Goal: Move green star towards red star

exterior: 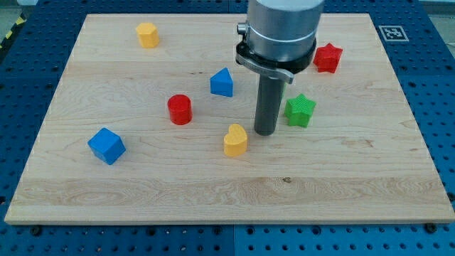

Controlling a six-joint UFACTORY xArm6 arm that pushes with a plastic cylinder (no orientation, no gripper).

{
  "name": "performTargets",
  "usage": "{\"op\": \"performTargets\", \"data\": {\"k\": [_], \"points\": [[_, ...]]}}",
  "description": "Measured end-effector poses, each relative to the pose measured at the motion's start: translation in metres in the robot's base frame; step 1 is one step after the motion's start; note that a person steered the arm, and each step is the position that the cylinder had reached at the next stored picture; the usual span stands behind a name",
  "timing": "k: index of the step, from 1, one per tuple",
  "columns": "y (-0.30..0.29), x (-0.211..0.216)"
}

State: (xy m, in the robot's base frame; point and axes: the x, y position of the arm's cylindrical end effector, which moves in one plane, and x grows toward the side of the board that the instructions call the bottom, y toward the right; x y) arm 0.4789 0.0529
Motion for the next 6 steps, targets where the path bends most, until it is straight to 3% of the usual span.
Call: {"op": "performTargets", "data": {"k": [6], "points": [[0.09,-0.006]]}}
